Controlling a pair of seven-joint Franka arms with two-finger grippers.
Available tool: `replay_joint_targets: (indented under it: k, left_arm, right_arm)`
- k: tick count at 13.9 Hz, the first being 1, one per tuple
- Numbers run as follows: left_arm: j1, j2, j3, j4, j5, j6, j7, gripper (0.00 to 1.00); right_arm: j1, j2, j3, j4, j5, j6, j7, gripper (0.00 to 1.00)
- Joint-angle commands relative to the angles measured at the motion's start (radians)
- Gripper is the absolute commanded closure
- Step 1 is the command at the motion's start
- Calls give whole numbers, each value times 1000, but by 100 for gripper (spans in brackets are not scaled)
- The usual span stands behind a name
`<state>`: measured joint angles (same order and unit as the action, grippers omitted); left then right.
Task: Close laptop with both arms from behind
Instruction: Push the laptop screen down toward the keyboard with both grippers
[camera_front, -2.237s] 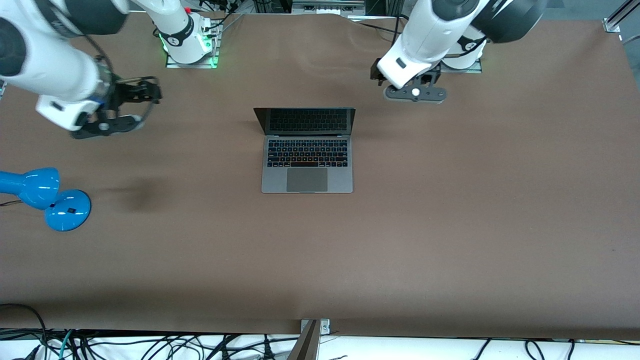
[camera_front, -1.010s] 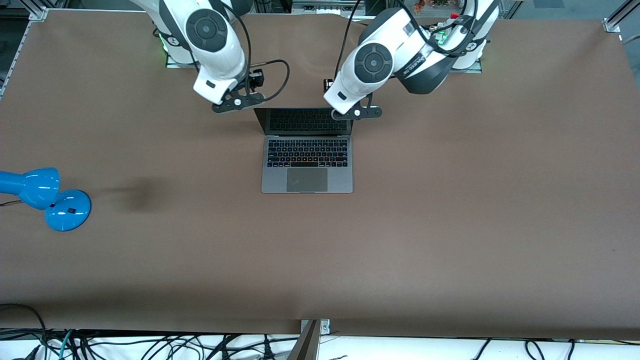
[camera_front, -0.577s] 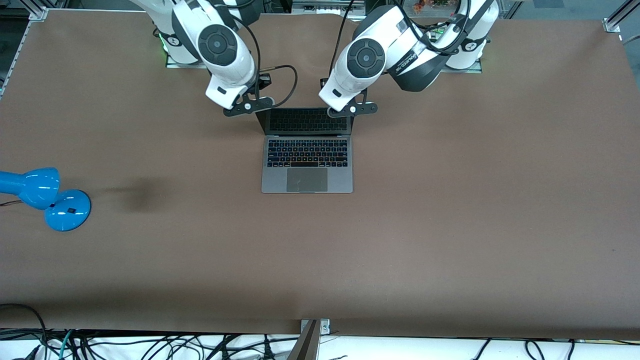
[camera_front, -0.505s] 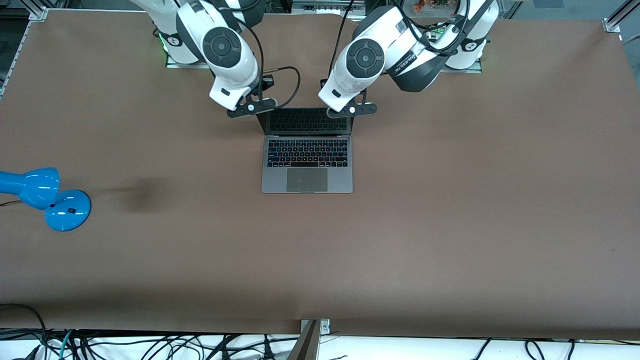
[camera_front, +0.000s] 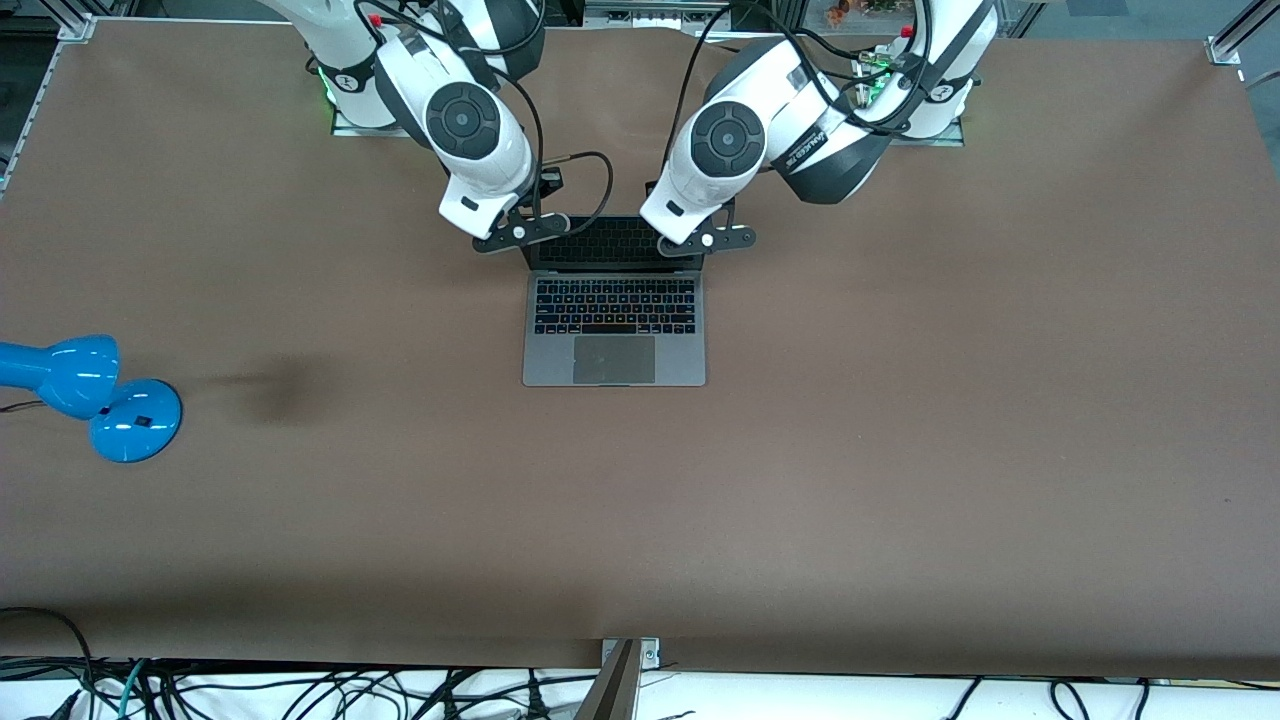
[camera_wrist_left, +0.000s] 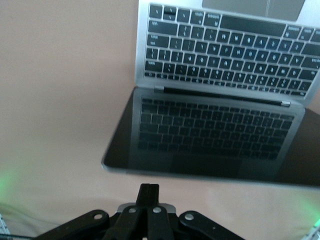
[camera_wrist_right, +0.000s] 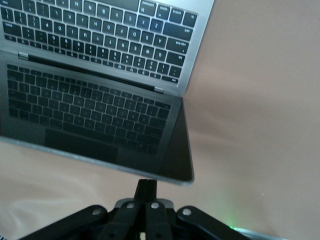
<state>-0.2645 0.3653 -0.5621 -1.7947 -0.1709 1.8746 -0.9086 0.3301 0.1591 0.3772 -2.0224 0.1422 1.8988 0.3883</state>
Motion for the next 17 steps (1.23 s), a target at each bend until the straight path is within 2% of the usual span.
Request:
replay_joint_targets:
  k: [1,5,11,17]
  left_arm:
    - [-1,27,7,23,42,29,-18,100]
    - [1,55,30,63,70,47,-18,100]
    - [-1,101,59,124,106,51,-18,100]
    - [-1,127,77,129,137,81,-16,100]
  right_arm:
    - [1,42,-1,54,-16,3,11,100]
    - [-8,91,-4,105,-75,3,12,100]
    - [-11,213,-34,237,-108,3,12,100]
    - [-11,324,-63,336,-112,5,12,100]
